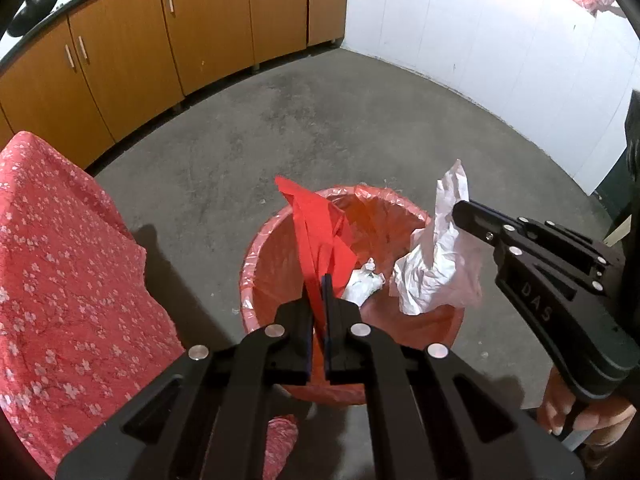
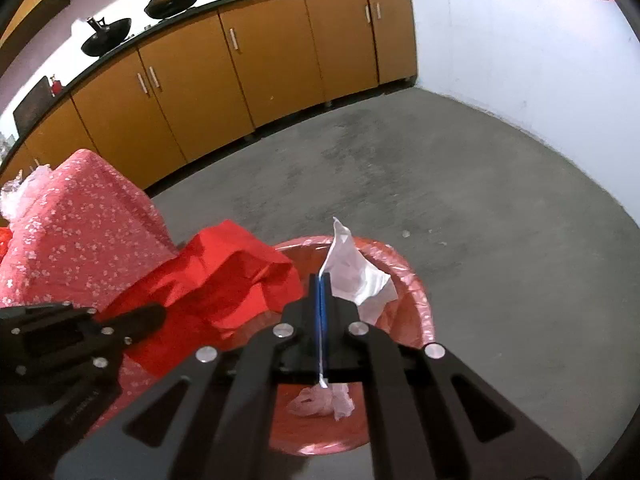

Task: Collect trash
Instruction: 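Carry both items to the orange basket and open both tools to drop them, then return both tools to the table and reach toward the pink bag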

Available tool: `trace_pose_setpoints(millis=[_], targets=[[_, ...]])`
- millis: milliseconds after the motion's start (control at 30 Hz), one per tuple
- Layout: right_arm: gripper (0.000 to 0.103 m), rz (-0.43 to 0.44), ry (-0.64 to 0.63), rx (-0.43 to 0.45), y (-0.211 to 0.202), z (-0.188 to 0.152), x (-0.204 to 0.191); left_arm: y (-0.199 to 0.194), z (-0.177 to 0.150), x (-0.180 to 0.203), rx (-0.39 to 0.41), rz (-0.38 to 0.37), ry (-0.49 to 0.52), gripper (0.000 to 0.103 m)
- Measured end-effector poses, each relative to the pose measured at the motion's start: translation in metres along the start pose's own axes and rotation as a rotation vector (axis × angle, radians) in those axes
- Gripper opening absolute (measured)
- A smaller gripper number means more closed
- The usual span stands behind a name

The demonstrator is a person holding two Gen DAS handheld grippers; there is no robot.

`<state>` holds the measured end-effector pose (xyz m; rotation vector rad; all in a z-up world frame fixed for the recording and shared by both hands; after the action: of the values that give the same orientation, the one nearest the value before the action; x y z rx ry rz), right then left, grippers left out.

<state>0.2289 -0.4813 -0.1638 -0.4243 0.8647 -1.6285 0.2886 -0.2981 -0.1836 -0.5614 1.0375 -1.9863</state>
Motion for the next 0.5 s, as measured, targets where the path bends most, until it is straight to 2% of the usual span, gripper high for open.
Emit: trace_pose_setpoints(millis=[100,133,167,200,267,500], targets=[[0.011,-0.018,-0.025,0.017,-0.004,-0.001,-0.003,0.0,-0.001,0.0,-0.001,-0.004,-0.005,0.005],[0.019,-0.026,-0.027,0.024,-0.006,-0.001,-0.003,-0.001,0.0,0.002,0.001,-0.004,-0.005,0.007],[0.025,-0.036,-0.029,0.035,-0.009,-0.001,-0.003,-0.001,0.0,0.002,0.005,-0.004,-0.006,0.013],[0.026,-0.044,-0.031,0.044,-0.012,-0.001,-0.002,-0.003,0.0,0.002,0.012,-0.002,-0.008,0.027],[0.027,-0.057,-0.03,0.054,-0.016,0.001,-0.001,-0.006,0.001,0.0,0.039,0.004,-0.014,0.043],[0.027,-0.075,-0.016,0.09,-0.034,0.012,0.007,-0.025,0.008,-0.009,0.092,0.0,-0.062,0.043]])
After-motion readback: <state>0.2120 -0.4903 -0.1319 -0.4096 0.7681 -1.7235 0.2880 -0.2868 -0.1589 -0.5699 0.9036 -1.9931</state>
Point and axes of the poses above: each gripper's, at about its wrist camera, not at the fingertips, and y roughly the way its jaws point, x to its right, z to its top, the point moved 1 cm from there along y, roughly the way its jaws point
